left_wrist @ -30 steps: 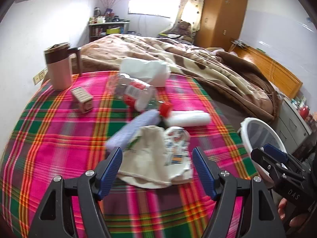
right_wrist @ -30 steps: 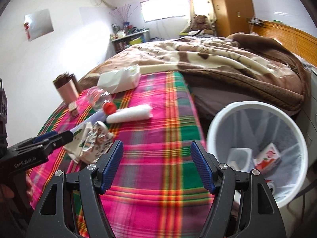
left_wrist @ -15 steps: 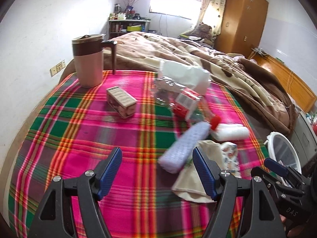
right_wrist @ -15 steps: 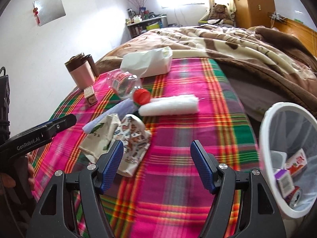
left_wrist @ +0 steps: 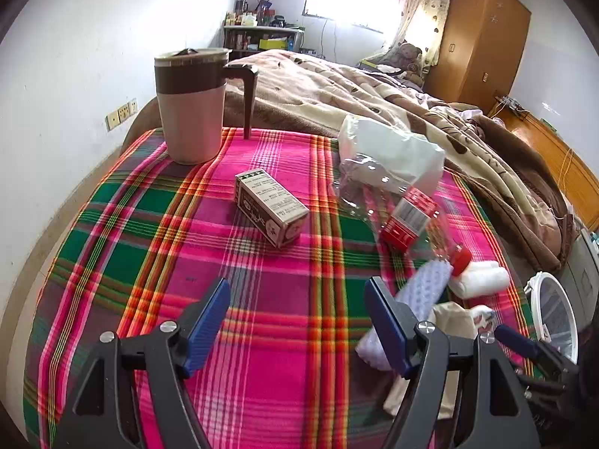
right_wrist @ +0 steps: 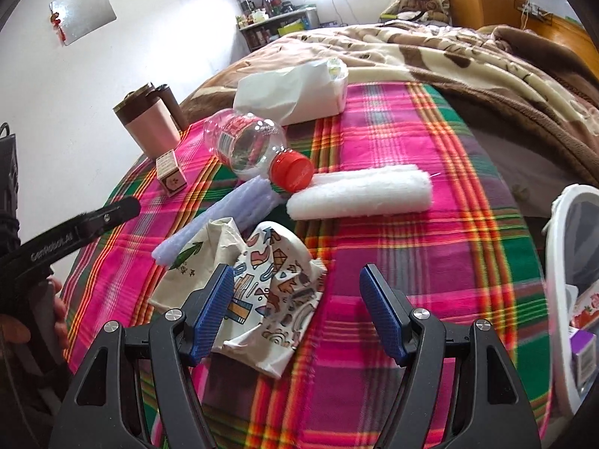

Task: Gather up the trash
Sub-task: 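Grasp the patterned snack wrapper with the right tool while the left tool grasps the small white medicine box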

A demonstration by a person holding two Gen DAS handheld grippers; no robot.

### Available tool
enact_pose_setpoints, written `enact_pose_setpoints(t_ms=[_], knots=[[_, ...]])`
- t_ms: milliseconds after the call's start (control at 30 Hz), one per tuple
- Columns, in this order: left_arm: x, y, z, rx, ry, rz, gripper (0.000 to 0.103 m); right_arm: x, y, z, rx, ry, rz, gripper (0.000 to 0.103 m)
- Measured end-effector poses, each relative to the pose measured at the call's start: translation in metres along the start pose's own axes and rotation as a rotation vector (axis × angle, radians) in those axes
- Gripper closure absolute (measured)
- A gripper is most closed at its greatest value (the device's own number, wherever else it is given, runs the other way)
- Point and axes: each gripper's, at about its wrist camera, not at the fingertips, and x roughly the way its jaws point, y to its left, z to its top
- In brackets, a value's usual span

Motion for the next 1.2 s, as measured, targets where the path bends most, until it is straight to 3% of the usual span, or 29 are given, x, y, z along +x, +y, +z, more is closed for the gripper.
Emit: enact_pose_setpoints(t_ms=[167, 233, 400, 433, 467, 800, 1200], knots=[[0.015, 0.008, 0.012, -0.022, 0.020, 0.003, 0.027, 0.010, 0.005, -0.002, -0.012, 0.032, -0.005, 0.032], [0.020, 0.011, 0.017, -0.035, 0.028, 0.009, 0.026, 0.008, 0.006, -0.001, -0.019, 0.029, -0.001, 0.045], [0.030, 0.015, 0.030, -0.040, 0.021, 0.019, 0.025, 0.004, 0.004, -0.004, -0.015, 0.023, 0.000, 0.048], [0.033, 0.016, 0.033, -0.046, 0.022, 0.026, 0.025, 0.003, 0.003, -0.004, -0.013, 0.015, -0.005, 0.058], [0.036, 0.016, 0.036, -0.047, 0.027, 0.031, 0.025, 0.002, 0.001, -0.003, -0.011, 0.006, -0.014, 0.060], [0.064, 0.020, 0.053, -0.064, 0.036, 0.074, 0.025, -0.001, -0.011, 0.002, 0.018, -0.034, -0.076, 0.061], [0.094, 0.024, 0.057, -0.081, 0.086, 0.134, 0.025, 0.000, -0.012, 0.004, 0.016, -0.034, -0.084, 0.061]])
